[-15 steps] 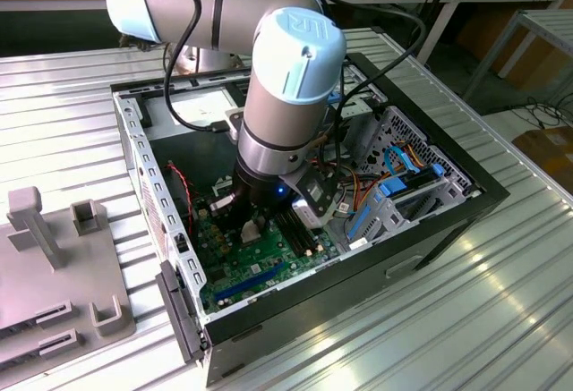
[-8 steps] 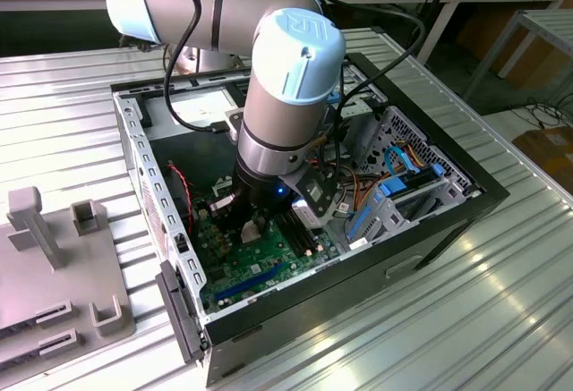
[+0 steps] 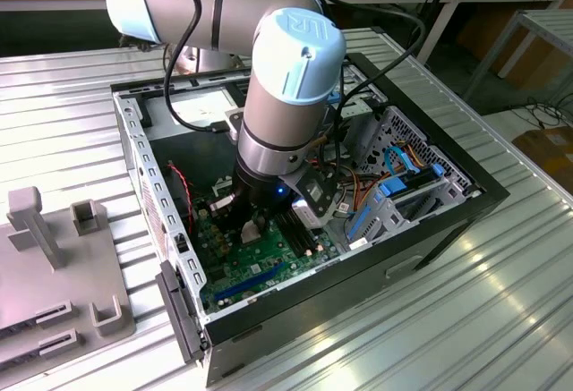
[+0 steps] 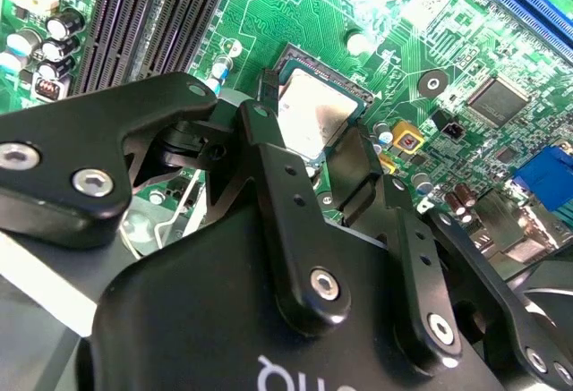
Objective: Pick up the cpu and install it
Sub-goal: 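Place the cpu into insertion slot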
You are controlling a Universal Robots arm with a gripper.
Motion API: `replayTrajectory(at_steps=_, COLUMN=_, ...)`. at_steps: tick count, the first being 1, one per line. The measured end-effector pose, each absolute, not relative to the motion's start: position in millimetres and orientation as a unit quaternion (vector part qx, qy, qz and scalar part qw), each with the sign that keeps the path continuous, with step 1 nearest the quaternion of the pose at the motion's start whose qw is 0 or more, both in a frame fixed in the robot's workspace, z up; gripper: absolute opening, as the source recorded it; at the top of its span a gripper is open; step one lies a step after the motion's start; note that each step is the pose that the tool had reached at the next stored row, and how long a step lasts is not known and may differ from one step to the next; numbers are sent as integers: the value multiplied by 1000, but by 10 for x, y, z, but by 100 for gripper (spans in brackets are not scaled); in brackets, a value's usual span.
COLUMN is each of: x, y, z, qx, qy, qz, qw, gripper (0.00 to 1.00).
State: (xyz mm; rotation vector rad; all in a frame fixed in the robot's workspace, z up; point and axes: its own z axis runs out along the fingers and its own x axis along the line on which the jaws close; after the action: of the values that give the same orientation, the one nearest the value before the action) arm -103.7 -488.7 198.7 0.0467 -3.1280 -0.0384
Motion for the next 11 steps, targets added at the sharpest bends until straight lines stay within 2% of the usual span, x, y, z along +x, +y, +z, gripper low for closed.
replayTrajectory(at_steps=11, x=-1037, y=-4890, z=1995, qx=15, qy=-1000, qz=-12, qw=7, gripper=47)
